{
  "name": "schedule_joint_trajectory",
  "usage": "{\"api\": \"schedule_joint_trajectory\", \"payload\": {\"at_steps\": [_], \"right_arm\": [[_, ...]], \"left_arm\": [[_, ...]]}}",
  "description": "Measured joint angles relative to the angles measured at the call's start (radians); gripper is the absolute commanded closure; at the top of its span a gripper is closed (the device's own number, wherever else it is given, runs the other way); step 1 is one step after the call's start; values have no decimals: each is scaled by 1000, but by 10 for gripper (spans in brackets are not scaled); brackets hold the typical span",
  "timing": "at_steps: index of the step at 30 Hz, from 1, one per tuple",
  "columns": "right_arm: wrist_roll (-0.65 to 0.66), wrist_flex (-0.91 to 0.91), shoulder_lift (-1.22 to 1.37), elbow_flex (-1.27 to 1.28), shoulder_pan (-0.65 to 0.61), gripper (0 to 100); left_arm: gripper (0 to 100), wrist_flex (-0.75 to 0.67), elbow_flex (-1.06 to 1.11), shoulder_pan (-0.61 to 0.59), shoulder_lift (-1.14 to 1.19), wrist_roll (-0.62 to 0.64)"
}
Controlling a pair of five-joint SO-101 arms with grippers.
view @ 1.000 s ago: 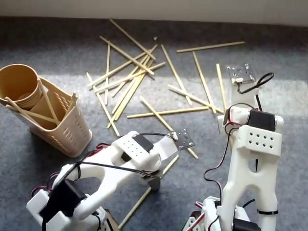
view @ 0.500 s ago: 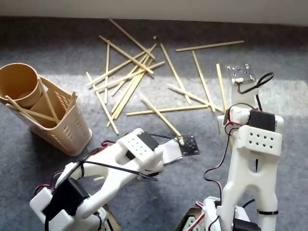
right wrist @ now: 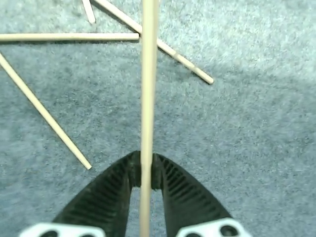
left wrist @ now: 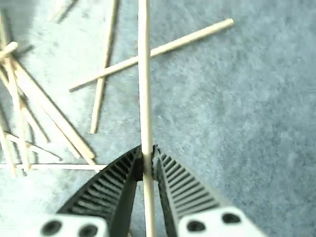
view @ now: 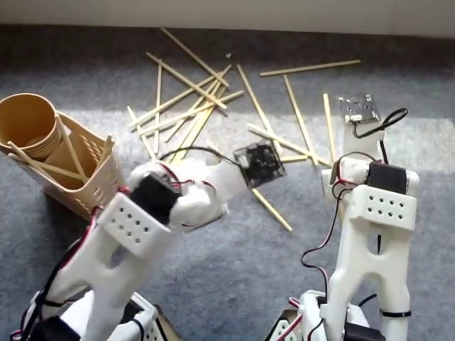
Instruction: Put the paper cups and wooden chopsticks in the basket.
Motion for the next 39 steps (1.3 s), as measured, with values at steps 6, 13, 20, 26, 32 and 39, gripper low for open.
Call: {"api": "schedule_joint_trajectory", "payload": {"at_steps": [6,13,20,26,32,39], "right_arm": [[-11,0,0,0,0,992],[-11,0,0,0,0,992],[-11,0,0,0,-43,992],[-11,0,0,0,-55,992],[-12,0,0,0,-57,992],[-71,0,0,-15,-81,992]], "left_arm": [[996,29,-224,-204,-104,0],[996,-269,-278,-618,-114,5],[996,-471,-279,-755,-115,87],[996,-405,-279,-687,-115,95],[996,-391,-281,-689,-121,100],[995,-528,-11,-752,-120,210]]}}
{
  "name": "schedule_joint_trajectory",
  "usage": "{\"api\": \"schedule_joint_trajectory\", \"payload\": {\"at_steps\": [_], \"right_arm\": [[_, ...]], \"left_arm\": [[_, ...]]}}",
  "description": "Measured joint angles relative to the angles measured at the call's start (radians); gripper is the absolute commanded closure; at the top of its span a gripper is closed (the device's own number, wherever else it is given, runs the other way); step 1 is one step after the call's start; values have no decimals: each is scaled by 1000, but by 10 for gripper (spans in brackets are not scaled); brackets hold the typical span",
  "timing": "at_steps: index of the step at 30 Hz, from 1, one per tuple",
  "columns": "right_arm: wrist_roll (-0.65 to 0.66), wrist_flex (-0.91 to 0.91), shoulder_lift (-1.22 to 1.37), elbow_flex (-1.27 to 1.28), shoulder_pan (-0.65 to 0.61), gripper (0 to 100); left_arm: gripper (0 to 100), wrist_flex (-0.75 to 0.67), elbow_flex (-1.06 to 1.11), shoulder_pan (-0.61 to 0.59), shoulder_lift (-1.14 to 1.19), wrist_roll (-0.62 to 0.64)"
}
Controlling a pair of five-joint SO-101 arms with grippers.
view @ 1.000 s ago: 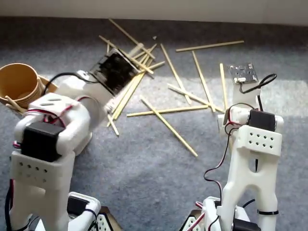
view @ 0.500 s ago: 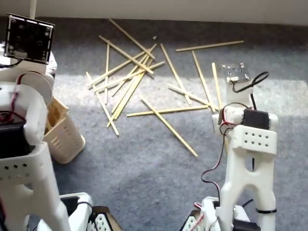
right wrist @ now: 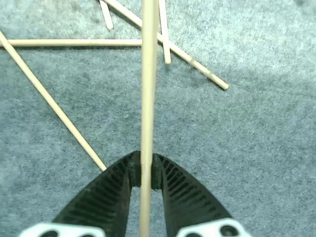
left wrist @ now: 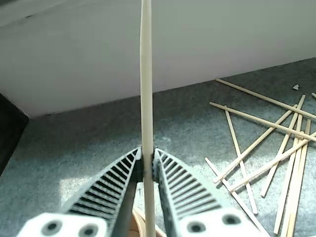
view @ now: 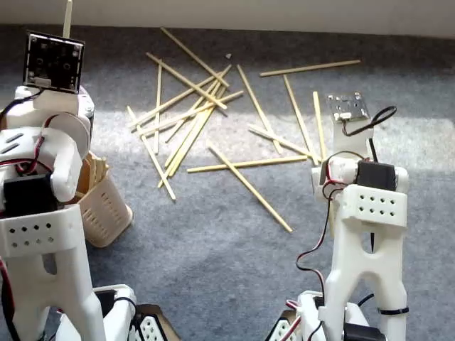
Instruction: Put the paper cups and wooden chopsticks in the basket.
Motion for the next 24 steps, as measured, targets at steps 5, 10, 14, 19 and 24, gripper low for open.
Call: {"api": "schedule_joint_trajectory", "payload": {"at_steps": [5,10,14,19,24], "right_arm": [[-87,8,0,-143,-55,992],[-161,28,0,-315,-124,992],[-204,28,0,-434,-193,992],[-229,-31,-6,-574,-288,992],[-285,-152,-6,-652,-374,992]], "left_arm": [[813,-44,92,0,0,49],[773,-17,97,0,0,57],[773,49,26,0,2,57],[773,147,-152,0,0,60],[773,245,-347,0,0,60]]}}
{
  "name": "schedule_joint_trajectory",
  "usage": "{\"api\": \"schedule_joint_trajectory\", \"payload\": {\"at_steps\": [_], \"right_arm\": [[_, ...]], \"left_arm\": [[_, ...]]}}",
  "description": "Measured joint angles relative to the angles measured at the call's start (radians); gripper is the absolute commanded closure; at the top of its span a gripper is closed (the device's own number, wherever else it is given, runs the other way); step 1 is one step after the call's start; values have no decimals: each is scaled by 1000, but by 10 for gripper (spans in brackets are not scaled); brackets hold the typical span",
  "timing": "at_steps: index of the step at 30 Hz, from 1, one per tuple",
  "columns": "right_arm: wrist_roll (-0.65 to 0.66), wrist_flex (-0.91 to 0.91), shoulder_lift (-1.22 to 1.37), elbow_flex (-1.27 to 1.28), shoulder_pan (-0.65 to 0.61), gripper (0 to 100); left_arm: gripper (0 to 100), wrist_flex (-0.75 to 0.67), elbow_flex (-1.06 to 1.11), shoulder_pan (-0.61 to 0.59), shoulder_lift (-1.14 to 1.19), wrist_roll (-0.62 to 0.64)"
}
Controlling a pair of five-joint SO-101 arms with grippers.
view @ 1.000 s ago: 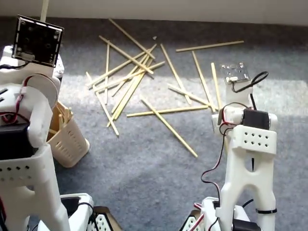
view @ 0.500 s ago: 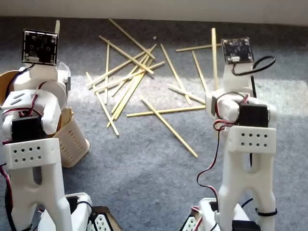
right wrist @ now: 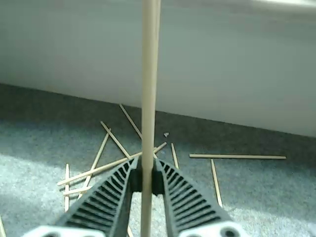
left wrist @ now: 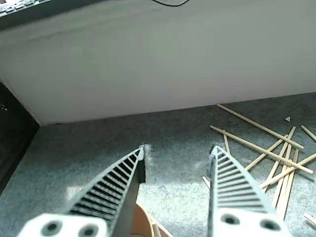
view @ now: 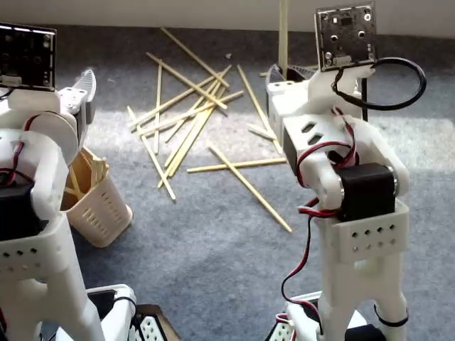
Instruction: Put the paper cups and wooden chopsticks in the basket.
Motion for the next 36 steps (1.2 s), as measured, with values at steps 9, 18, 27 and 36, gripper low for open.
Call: {"api": "schedule_joint_trajectory", "payload": {"at_steps": [9,18,27,36], "right_arm": [[-115,-155,0,-5,-167,992],[-121,-293,78,-5,-350,992],[-121,-414,252,-5,-526,992],[-123,-503,399,-3,-617,992]], "left_arm": [[773,51,-230,-180,-5,0],[773,63,-262,-701,-9,5],[773,78,-107,-1069,-14,-61],[772,-325,456,-1082,-8,-169]]}}
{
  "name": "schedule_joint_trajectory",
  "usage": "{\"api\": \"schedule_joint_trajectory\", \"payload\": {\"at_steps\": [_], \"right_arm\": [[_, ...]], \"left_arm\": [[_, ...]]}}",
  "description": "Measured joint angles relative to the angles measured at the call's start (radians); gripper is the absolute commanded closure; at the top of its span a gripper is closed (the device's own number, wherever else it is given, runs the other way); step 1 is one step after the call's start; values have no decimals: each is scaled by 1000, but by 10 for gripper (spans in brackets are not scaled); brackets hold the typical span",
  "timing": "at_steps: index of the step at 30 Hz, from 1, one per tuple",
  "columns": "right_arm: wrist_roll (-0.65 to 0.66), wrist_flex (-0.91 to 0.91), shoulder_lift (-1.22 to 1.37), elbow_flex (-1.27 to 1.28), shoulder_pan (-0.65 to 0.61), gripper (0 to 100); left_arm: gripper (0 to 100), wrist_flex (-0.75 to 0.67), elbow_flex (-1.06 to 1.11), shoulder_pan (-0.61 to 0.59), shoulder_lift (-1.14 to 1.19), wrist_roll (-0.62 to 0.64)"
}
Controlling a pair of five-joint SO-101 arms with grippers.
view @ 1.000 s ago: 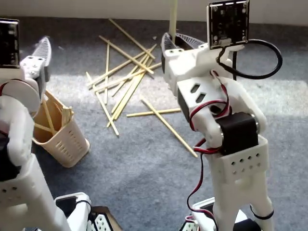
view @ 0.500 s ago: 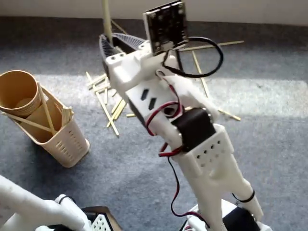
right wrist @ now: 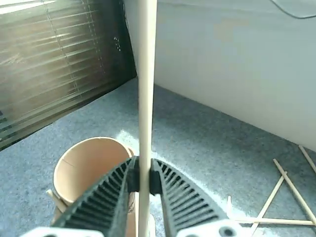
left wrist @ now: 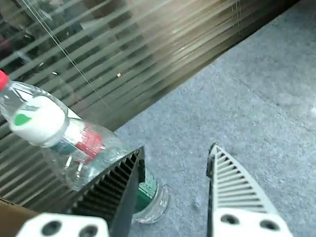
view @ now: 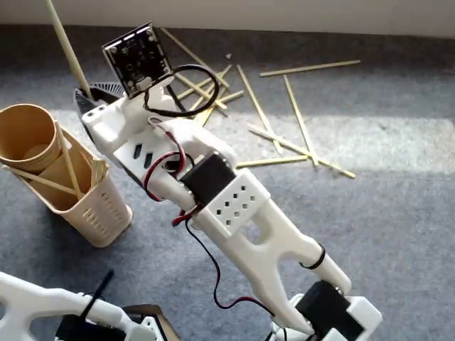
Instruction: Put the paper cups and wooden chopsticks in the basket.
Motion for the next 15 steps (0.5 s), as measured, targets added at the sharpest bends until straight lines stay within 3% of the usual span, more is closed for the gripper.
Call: {"api": "schedule_joint_trajectory", "payload": {"at_steps": [10,15], "right_arm": [[-2,-8,146,-210,-32,992],[-2,-8,158,-229,-40,992]], "left_arm": [[772,-368,512,2,2,-106],[772,-457,651,0,2,-112]]}}
